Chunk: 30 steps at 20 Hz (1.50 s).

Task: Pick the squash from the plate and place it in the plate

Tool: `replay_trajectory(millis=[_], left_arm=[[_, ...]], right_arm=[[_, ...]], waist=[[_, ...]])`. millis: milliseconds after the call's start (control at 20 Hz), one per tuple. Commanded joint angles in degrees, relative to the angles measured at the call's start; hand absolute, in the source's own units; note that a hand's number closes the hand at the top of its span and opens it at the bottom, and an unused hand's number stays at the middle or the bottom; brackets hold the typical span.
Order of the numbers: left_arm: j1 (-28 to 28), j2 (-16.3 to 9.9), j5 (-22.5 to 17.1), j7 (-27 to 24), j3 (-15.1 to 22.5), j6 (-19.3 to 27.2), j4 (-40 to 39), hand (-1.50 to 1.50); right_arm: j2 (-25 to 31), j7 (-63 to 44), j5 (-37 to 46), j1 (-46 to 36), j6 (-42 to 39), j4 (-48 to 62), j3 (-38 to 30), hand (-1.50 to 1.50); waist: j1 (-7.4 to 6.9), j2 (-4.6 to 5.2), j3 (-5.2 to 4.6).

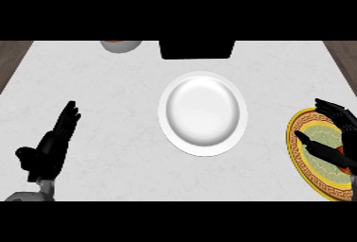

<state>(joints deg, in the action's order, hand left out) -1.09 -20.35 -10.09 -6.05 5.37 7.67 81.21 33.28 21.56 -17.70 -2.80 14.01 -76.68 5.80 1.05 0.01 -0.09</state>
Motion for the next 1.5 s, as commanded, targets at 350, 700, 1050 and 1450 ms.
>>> replay_trajectory(millis=[350,700,1050,1450], left_arm=[[1.18,2.94,2.08,-4.26,0.23,-2.72,-3.93,0.00],[-2.86,0.82,0.65,-1.30,-1.75,-5.08,-4.56,0.00],[-3.37,1.76,1.64,-2.67,-2.18,-5.36,-7.15,0.00],[-0.28,4.28,3.82,-5.67,-2.11,-5.32,-7.01,0.00]], right_arm=[[1.89,7.58,4.76,20.84,6.52,-15.08,-8.12,-1.50],[14.67,-9.42,13.94,24.03,5.61,-15.98,-7.14,-1.50],[22.86,-23.09,18.39,27.27,-1.75,-20.86,-5.75,-1.50],[21.20,-31.77,22.80,23.90,-7.89,-18.55,-6.33,-1.50]], waist=[[-0.08,-0.22,0.01],[-0.42,0.01,-0.10],[-0.47,0.01,-0.02],[-0.89,-0.01,0.04]])
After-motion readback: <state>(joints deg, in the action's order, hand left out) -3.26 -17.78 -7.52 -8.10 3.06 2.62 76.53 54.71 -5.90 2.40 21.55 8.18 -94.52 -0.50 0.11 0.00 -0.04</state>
